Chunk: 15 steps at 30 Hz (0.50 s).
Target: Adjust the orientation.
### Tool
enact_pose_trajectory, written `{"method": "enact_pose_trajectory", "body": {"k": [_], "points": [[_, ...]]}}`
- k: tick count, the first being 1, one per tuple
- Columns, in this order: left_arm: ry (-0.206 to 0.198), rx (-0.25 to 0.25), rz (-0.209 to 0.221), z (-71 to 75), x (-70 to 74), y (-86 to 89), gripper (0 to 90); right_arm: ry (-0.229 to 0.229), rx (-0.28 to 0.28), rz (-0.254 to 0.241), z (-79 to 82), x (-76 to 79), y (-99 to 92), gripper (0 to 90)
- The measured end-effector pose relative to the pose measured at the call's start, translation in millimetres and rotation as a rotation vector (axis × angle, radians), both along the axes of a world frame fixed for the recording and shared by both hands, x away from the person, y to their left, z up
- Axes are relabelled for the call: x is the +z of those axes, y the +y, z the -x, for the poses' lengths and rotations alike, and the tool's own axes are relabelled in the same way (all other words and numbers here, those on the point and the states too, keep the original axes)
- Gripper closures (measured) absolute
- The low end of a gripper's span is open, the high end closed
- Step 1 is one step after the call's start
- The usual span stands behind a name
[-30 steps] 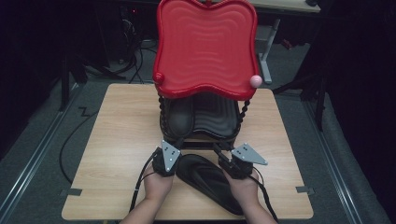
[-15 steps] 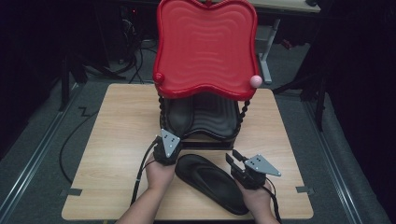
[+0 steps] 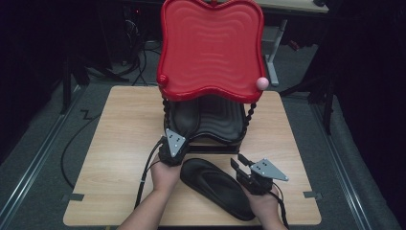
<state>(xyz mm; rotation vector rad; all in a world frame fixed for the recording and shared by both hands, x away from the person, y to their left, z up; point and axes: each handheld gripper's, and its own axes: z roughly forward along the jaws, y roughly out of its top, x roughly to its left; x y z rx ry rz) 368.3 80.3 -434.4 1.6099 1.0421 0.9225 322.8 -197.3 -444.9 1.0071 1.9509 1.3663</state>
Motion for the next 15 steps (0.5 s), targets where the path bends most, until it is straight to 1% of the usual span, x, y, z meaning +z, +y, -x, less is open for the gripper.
{"method": "enact_pose_trajectory", "body": {"k": [3,5,7,9,11,12,13,15], "points": [[-0.033,-0.021,-0.004,13.7,1.4,5.4,68.0,0.018,-0.003,0.03,3.3,2.8,-9.5,61.1],[-0.037,-0.03,-0.028,25.8,-0.7,9.8,63.3,0.04,0.0,0.028,6.4,3.0,-17.7,59.6],[-0.019,-0.036,-0.039,38.6,-6.1,15.2,60.2,0.046,0.0,0.032,11.0,0.9,-24.2,58.9],[0.01,-0.047,-0.056,50.8,-12.6,20.2,57.2,0.061,0.007,0.049,14.7,-2.6,-27.4,57.2],[0.022,-0.055,-0.075,64.1,-19.7,25.1,55.0,0.073,0.018,0.054,17.9,-6.0,-29.2,56.1],[0.029,-0.056,-0.075,70.7,-24.1,27.6,54.5,0.079,0.022,0.052,19.3,-7.8,-29.8,55.7],[0.047,-0.057,-0.074,77.8,-30.7,30.4,53.9,0.08,0.023,0.051,21.0,-10.2,-29.7,55.7],[0.062,-0.051,-0.086,85.5,-41.3,33.8,52.4,0.077,0.026,0.052,24.2,-16.5,-28.6,55.3]]}}
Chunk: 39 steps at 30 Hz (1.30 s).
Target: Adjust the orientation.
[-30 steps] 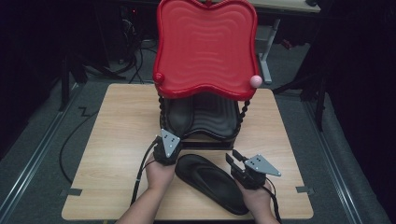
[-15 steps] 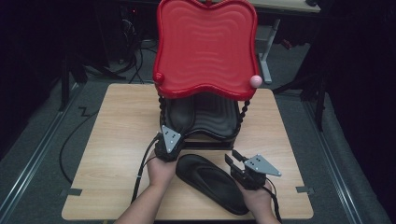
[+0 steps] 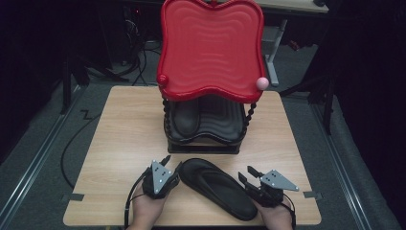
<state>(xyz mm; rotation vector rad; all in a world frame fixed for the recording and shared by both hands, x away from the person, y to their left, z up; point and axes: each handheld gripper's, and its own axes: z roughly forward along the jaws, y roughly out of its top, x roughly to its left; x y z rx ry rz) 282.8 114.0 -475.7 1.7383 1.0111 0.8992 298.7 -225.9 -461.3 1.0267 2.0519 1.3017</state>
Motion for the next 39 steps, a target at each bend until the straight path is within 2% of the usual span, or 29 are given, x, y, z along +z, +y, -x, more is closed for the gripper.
{"method": "enact_pose_trajectory", "body": {"k": [2,3,4,5,6,8,13,14,19,23,27,29,31,34,37,39], "points": [[0.0,0.004,0.003,7.1,-13.1,6.1,50.6,0.03,0.012,-0.01,1.4,-8.8,1.4,54.7],[0.016,-0.005,0.013,7.5,-17.2,8.8,50.8,0.051,0.03,0.0,1.7,-12.3,3.1,53.8],[0.043,-0.025,0.005,5.5,-17.5,10.4,50.7,0.053,0.046,0.024,2.3,-14.5,5.2,53.0],[0.049,-0.028,-0.011,4.1,-16.7,11.5,50.4,0.05,0.059,0.045,2.5,-16.0,6.4,52.4],[0.042,-0.022,-0.007,3.4,-15.9,13.7,50.4,0.057,0.063,0.052,1.6,-17.6,6.6,52.3],[0.049,-0.031,0.039,2.0,-15.0,18.3,50.4,0.099,0.05,0.041,-2.5,-22.3,4.8,54.9],[0.034,-0.055,0.034,3.5,-14.3,18.2,45.9,0.143,0.061,0.058,-4.4,-29.3,5.7,63.8],[0.04,-0.056,0.038,3.3,-14.2,19.5,45.7,0.139,0.067,0.069,-3.4,-29.6,7.5,65.3],[0.072,-0.059,0.117,-1.7,-13.2,25.6,42.7,0.136,0.081,0.093,4.8,-28.8,18.2,68.3],[0.091,-0.07,0.109,-3.0,-13.8,21.8,41.5,0.152,0.108,0.084,14.2,-28.2,25.5,68.2],[0.131,-0.064,0.076,-3.8,-15.1,15.2,43.6,0.16,0.179,0.085,23.3,-27.7,39.0,67.3],[0.147,-0.077,0.096,-2.6,-15.0,14.3,44.8,0.16,0.22,0.076,26.3,-27.7,46.6,67.1],[0.142,-0.088,0.114,1.0,-12.9,13.3,44.5,0.151,0.232,0.08,27.9,-26.9,52.7,65.5],[0.115,-0.093,0.101,9.1,-10.3,10.3,42.9,0.138,0.231,0.061,25.1,-25.0,54.0,64.5],[0.102,-0.101,0.11,17.5,-9.0,5.1,40.9,0.134,0.224,0.038,19.2,-23.2,54.8,60.0],[0.11,-0.108,0.143,22.3,-9.4,-2.4,40.1,0.14,0.225,0.021,13.8,-23.5,56.4,58.3]]}}
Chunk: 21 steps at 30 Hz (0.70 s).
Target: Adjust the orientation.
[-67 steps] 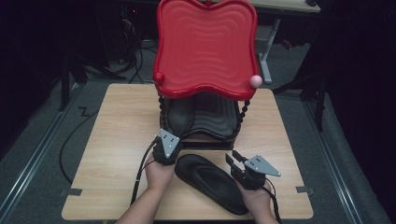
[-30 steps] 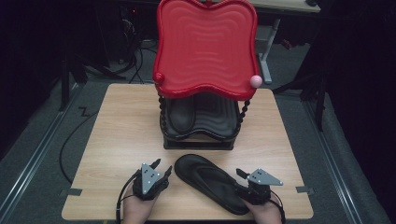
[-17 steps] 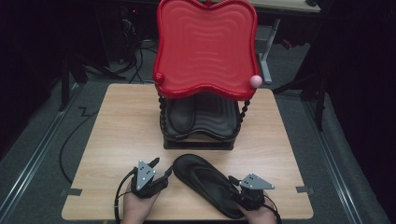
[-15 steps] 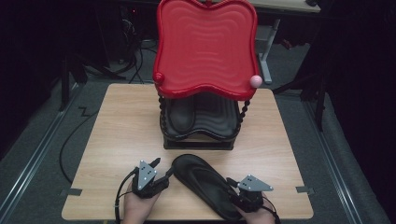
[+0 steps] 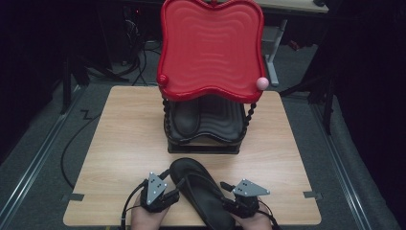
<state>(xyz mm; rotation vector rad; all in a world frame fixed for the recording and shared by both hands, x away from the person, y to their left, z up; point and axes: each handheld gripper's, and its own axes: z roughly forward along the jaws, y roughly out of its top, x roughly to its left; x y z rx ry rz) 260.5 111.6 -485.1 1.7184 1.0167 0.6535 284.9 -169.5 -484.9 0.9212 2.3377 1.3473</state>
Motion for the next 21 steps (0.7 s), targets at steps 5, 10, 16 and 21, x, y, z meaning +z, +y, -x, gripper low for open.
{"method": "enact_pose_trajectory", "body": {"k": [5,10,16,21], "points": [[0.019,-0.027,0.023,8.6,-1.5,-17.0,38.0,0.005,0.004,0.025,-7.6,-3.1,7.5,61.2],[0.043,-0.059,0.003,12.2,-4.9,-27.6,36.5,0.013,0.001,0.043,-11.6,-6.2,10.2,68.3],[0.09,-0.062,0.035,4.6,-7.8,-30.0,39.4,0.028,-0.005,0.047,-6.1,-8.3,6.9,73.4],[0.086,-0.083,0.025,-2.5,-8.6,-33.0,42.8,0.034,-0.009,0.044,2.7,-8.4,3.9,72.0]]}}
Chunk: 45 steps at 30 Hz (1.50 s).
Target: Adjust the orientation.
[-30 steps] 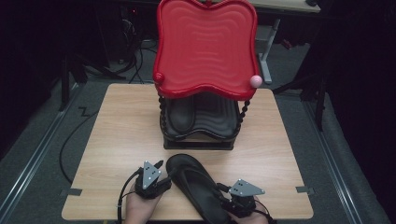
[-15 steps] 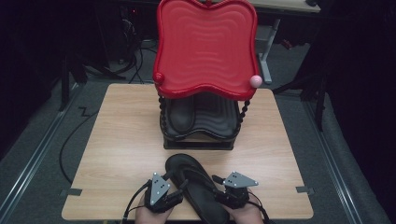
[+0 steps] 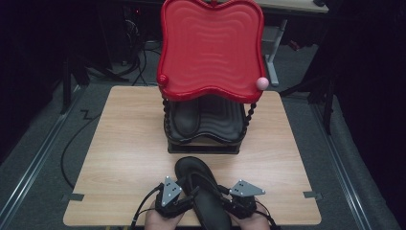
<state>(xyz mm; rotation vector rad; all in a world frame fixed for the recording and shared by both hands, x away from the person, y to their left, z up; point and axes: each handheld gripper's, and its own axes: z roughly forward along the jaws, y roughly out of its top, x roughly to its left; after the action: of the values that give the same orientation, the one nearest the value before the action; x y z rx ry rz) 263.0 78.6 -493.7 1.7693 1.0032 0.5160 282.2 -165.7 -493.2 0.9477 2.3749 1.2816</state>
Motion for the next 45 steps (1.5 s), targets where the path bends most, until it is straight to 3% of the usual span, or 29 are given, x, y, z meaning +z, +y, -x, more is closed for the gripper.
{"method": "enact_pose_trajectory", "body": {"k": [9,12,15,20,28,34,38,45], "points": [[-0.014,-0.048,-0.011,-23.4,0.1,-9.5,53.2,0.039,-0.007,-0.043,12.6,-1.6,-13.0,56.5],[-0.008,-0.046,-0.005,-22.7,1.2,-9.0,52.5,0.064,-0.012,-0.053,11.0,-3.4,-14.5,48.8],[0.011,-0.059,-0.01,-14.1,-0.1,-7.9,45.9,0.067,-0.022,-0.062,7.7,-2.9,-15.3,45.5],[0.031,-0.06,-0.011,0.6,-3.5,-5.8,43.0,0.088,-0.018,-0.078,-1.0,-3.7,-11.6,47.2],[0.043,-0.078,-0.012,7.9,-9.8,-9.6,43.2,0.101,-0.024,-0.066,-0.8,-5.5,-11.0,47.8],[0.03,-0.097,-0.016,9.9,-9.0,-11.4,52.6,0.084,-0.039,-0.044,3.4,-3.3,-9.6,56.7],[-0.029,-0.092,-0.031,13.5,-2.7,-16.5,60.8,0.038,-0.051,-0.008,10.4,0.2,-8.3,65.8],[-0.023,-0.101,-0.028,10.0,-1.2,-23.5,64.8,0.037,-0.08,-0.03,12.1,1.2,-16.3,71.2]]}}
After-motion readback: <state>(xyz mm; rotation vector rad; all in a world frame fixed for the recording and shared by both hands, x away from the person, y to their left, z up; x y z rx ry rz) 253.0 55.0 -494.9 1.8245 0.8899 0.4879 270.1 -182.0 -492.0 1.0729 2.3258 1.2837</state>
